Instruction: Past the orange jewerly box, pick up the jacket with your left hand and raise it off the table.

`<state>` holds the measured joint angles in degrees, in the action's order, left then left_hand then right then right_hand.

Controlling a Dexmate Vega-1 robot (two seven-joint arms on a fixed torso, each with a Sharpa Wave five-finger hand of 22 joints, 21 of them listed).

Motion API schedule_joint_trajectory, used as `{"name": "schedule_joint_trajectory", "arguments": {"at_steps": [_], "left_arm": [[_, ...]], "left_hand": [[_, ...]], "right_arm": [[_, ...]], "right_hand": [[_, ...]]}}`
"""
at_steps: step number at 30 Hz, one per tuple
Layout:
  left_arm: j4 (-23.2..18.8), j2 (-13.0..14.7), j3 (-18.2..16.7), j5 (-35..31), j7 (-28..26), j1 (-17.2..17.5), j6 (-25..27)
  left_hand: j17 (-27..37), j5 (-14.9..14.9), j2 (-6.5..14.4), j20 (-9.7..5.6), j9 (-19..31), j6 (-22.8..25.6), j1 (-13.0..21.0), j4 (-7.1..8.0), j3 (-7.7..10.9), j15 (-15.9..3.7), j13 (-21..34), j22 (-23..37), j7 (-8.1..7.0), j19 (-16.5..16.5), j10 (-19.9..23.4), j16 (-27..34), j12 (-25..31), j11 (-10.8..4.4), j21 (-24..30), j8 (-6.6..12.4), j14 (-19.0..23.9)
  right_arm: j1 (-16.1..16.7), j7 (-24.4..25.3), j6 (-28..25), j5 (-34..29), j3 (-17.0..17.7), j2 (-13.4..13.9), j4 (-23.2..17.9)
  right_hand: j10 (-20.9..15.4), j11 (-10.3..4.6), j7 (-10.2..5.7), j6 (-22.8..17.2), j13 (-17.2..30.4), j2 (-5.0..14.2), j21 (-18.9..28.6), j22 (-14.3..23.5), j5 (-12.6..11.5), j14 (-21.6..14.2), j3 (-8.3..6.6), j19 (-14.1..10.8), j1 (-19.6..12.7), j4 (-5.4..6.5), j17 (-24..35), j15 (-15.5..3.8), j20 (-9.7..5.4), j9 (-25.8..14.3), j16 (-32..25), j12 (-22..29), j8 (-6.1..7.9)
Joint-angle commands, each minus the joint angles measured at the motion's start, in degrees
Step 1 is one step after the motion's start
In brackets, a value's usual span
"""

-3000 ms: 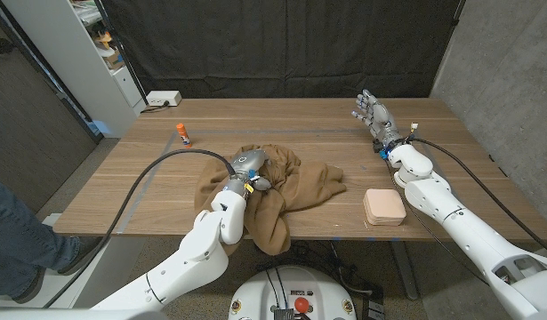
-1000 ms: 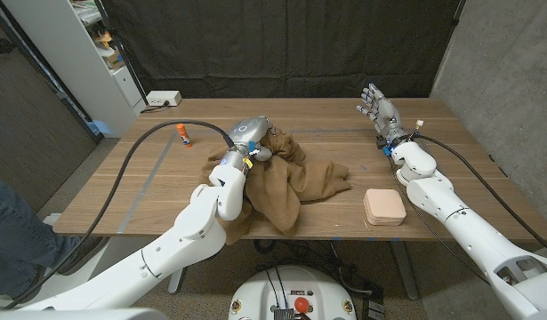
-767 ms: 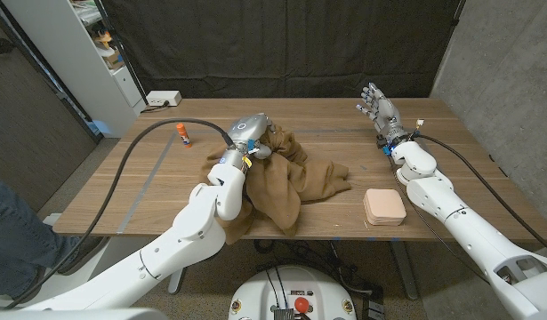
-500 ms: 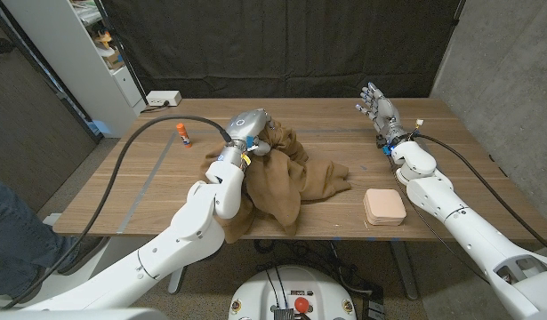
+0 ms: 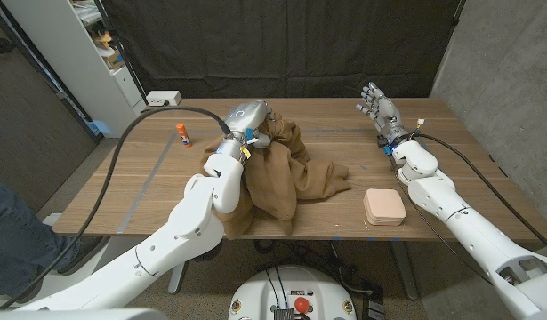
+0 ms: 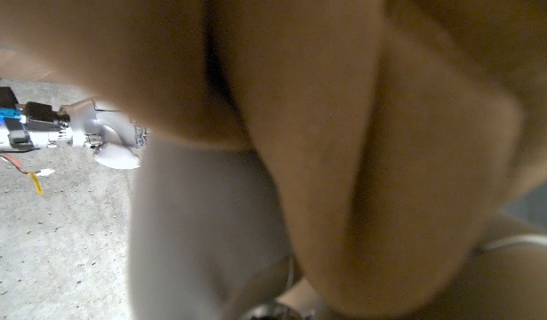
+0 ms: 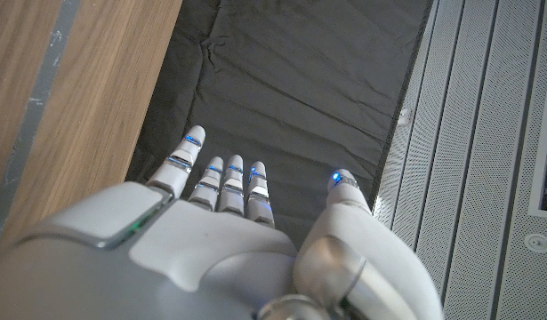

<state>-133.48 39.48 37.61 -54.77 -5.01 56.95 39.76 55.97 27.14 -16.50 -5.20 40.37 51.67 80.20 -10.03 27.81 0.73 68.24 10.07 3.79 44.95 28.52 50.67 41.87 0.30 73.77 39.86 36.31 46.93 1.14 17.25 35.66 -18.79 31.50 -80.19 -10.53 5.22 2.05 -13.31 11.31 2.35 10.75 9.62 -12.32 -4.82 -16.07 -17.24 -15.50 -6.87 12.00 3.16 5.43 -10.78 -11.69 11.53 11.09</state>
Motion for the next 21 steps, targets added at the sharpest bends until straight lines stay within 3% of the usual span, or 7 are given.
{"name": "schedule_joint_trajectory", "arguments": {"at_steps": [1, 21], "left_arm": [[-1.5, -0.8, -0.2, -4.4, 3.7, -1.2, 0.6], [-4.3, -3.7, -2.1, -9.8, 8.8, -2.3, -0.3]], "left_hand": [[0.1, 0.3, 16.2, -1.54, 0.1, 0.6, 16.7, -0.02, 0.60, 0.26, 0.1, 0.2, -0.15, -0.3, 0.3, 0.5, -0.2, -0.06, 0.6, -0.19, 0.2], [-0.1, 0.5, 16.1, -1.61, 0.5, 0.7, 16.6, -0.01, 1.03, 0.24, 0.5, 0.1, -0.18, -1.5, 0.4, 0.8, -0.6, -0.08, 1.2, -0.28, 0.2]], "right_arm": [[1.1, 0.5, -0.3, 0.4, 0.7, 0.7, -1.3], [1.9, 0.7, 0.0, 0.0, 0.7, 0.9, -2.9]], "right_hand": [[-0.2, -0.04, 0.15, -0.3, 0.2, 0.47, 0.3, 0.1, 0.2, -0.4, -0.07, -0.6, -0.2, -0.03, 0.0, 0.25, 0.02, -0.2, -0.3, 0.1, 0.25], [-0.1, -0.25, 0.18, -0.4, 0.2, 0.48, 0.3, 0.1, 0.2, -0.4, -0.07, -0.6, -0.3, -0.05, 0.0, 0.24, 0.00, -0.2, -0.3, 0.1, 0.27]]}}
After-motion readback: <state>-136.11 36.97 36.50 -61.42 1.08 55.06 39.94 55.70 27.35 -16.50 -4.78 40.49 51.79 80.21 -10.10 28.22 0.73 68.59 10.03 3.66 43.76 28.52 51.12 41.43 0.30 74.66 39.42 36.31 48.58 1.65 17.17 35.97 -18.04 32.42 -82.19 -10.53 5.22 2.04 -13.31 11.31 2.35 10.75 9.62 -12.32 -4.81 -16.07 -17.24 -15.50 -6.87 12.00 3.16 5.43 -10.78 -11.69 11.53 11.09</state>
